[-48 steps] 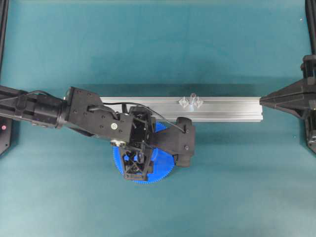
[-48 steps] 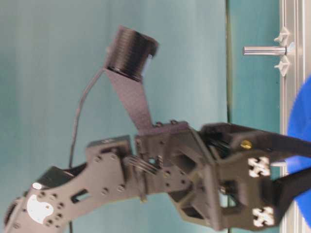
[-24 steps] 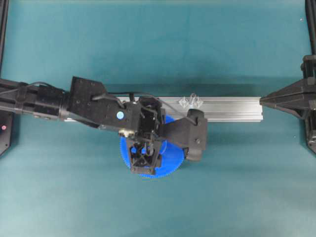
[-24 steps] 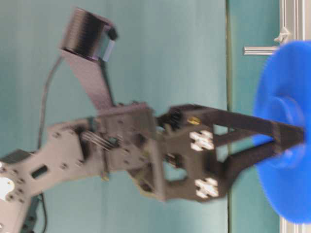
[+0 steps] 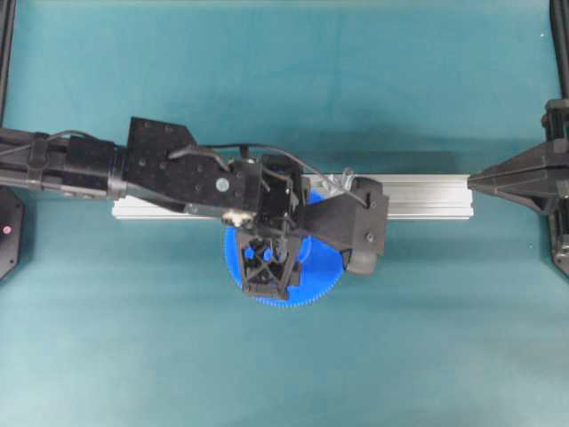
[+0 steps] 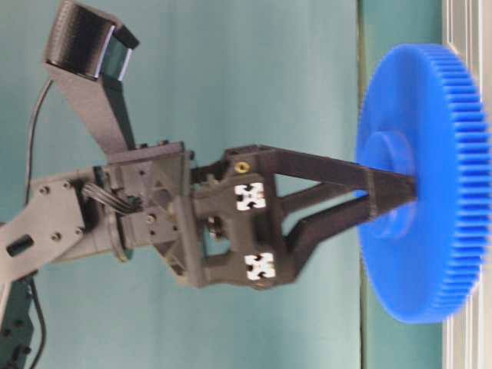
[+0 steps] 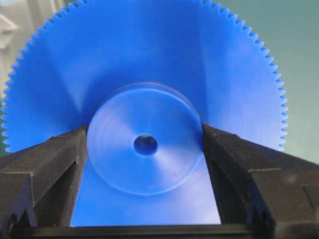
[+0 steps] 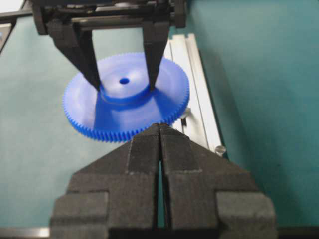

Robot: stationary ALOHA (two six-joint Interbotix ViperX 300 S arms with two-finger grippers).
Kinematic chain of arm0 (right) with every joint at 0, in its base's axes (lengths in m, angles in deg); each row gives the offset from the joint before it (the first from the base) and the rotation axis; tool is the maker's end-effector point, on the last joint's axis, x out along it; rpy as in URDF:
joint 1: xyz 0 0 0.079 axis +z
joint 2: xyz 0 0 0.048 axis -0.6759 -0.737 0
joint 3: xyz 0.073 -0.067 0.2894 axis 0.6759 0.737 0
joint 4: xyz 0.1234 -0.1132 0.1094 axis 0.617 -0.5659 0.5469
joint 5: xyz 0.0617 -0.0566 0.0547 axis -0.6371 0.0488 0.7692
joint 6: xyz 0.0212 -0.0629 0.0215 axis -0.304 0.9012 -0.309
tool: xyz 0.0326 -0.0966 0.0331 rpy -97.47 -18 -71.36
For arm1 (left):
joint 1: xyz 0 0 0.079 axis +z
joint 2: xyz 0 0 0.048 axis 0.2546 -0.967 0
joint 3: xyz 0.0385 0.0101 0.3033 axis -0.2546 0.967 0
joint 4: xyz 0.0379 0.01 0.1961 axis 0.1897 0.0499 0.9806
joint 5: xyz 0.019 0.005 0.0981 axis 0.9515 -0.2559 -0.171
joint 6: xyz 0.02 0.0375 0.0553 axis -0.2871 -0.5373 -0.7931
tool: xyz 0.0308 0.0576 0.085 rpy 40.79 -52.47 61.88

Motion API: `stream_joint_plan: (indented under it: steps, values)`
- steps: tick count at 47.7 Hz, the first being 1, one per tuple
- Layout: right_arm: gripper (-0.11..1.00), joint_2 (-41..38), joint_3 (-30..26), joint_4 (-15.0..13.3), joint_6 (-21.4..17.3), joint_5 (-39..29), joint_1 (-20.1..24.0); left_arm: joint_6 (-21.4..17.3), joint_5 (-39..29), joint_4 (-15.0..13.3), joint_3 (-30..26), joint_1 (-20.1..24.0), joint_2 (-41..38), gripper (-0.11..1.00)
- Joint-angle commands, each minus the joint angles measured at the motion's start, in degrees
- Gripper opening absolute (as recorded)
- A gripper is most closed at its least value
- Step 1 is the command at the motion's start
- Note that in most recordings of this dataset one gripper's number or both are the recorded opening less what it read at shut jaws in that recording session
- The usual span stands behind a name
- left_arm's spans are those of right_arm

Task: Insert the large gear onto the shaft.
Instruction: 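Lift the blue gear and carry it toward the right shaft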

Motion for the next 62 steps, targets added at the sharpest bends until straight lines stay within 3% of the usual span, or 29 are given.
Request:
stream_joint_plan:
  steps: [1, 52, 62]
  values:
    - [0.0, -0.3, -0.4, 0.0, -0.4, 0.3, -0.1, -0.5, -0.4, 0.1, -2.9, 0.4, 1.7, 0.76]
    - [0.0, 1.0, 0.4, 0.0, -0.4, -0.6, -0.1, -9.3, -6.2, 0.1, -15.2, 6.2, -3.3, 0.76]
    - [0.0, 0.9, 0.4, 0.0, -0.4, -0.7, -0.1, -9.6, -6.2, 0.2, -17.4, 7.3, -4.5, 0.76]
